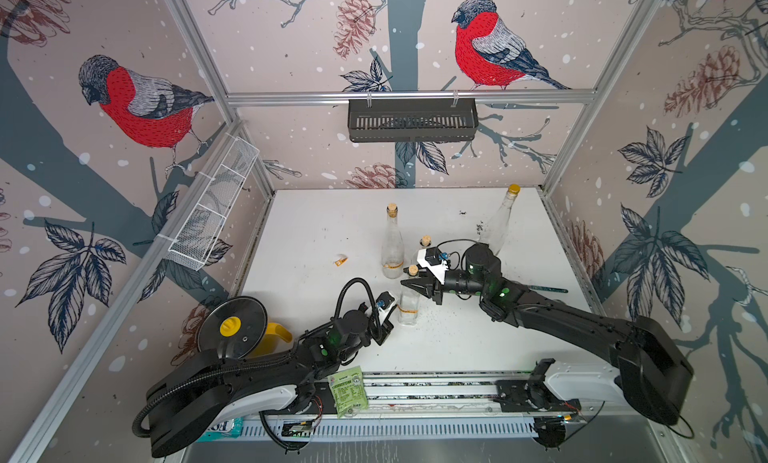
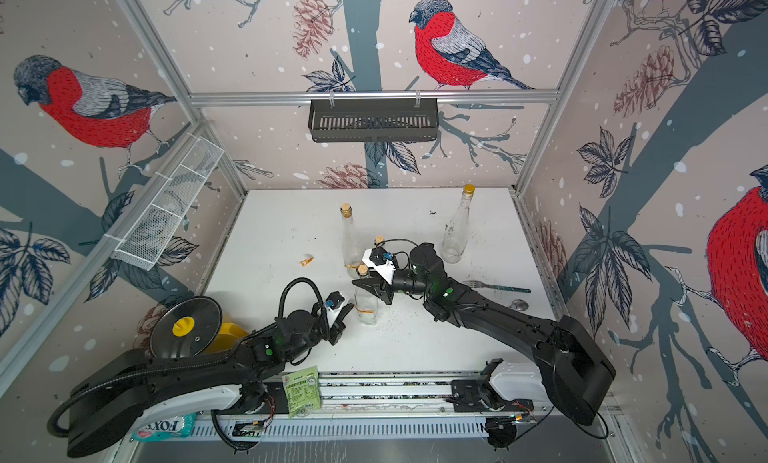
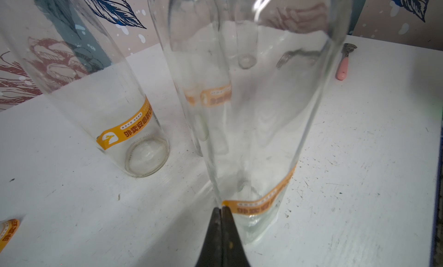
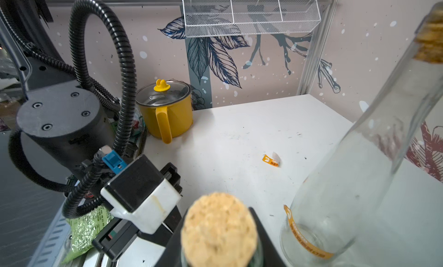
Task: Remove the label from the bottle
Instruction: Tear open the label from the bottle.
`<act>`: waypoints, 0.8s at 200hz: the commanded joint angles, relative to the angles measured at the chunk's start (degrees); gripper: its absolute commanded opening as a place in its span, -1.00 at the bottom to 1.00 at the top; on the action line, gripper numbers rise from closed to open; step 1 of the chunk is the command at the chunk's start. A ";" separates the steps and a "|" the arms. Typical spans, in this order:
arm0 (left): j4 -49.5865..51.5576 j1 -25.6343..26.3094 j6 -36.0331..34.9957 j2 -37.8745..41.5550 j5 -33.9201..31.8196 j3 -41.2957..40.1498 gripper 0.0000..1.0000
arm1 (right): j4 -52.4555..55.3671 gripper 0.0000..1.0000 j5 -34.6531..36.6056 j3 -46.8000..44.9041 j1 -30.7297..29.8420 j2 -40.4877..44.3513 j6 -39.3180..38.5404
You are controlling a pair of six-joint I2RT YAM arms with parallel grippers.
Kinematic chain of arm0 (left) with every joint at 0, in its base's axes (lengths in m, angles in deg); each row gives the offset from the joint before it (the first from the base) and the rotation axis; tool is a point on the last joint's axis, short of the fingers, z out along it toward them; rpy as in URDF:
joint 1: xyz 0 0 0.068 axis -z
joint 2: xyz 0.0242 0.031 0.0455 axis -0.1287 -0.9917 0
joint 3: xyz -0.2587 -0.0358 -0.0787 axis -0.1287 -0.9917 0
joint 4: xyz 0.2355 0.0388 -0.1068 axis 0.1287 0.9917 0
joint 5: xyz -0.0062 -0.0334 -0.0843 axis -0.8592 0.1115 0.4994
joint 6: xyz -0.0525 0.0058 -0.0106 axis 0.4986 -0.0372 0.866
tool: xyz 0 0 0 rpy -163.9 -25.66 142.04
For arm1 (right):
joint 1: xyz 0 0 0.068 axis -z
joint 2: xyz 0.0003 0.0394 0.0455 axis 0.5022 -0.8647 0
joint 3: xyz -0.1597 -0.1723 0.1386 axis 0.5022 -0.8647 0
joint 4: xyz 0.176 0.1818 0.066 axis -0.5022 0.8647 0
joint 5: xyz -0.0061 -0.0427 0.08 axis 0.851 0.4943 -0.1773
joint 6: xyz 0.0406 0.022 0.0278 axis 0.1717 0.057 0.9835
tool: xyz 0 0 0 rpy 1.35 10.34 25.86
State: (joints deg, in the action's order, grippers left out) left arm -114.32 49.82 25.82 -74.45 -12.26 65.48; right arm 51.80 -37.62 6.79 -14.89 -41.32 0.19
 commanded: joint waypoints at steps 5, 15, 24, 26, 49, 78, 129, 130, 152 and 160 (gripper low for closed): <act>-1.17 -0.08 -0.36 0.66 1.47 -0.25 -1.00 | -1.64 -0.42 0.45 -0.38 -0.13 0.91 0.24; -1.24 -0.04 -0.67 0.98 2.50 -0.35 -1.00 | -1.71 -0.52 1.74 -0.65 -0.23 0.93 0.49; -1.37 -0.08 -0.81 1.28 3.44 -0.43 -1.00 | -1.65 -0.57 3.30 -0.88 -0.31 0.92 0.54; -1.37 -0.08 -0.81 1.35 3.61 -0.46 -1.00 | -1.63 -0.60 3.72 -0.91 -0.38 2.09 0.59; -1.15 -0.08 -0.82 1.56 5.22 -0.51 -1.00 | -2.12 -0.74 10.60 -2.33 -1.72 4.53 0.87; -1.47 -0.08 -0.96 0.21 6.91 -0.14 -1.00 | -2.96 -0.94 19.74 -3.94 -3.81 6.93 2.51; -2.32 -0.08 -1.15 -2.55 7.96 1.02 -1.00 | -3.43 -0.99 33.36 -5.75 -8.13 10.79 5.82; -2.37 -0.08 -1.16 -2.57 7.97 0.99 -1.00 | -3.41 -0.99 33.60 -5.75 -8.22 10.82 5.85; -2.77 -0.08 -1.24 -2.70 8.31 0.92 -1.00 | -3.12 -1.00 38.03 -6.10 -10.16 11.47 6.60; -2.86 -0.08 -1.33 -2.75 8.41 1.05 -1.00 | -2.98 -1.00 39.43 -6.19 -10.74 11.50 6.94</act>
State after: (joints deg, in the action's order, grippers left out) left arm -115.17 49.82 25.34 -77.01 -4.66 66.07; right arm 52.61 -5.97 0.65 -24.33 -30.42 5.06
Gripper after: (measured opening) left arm 0.048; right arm 0.325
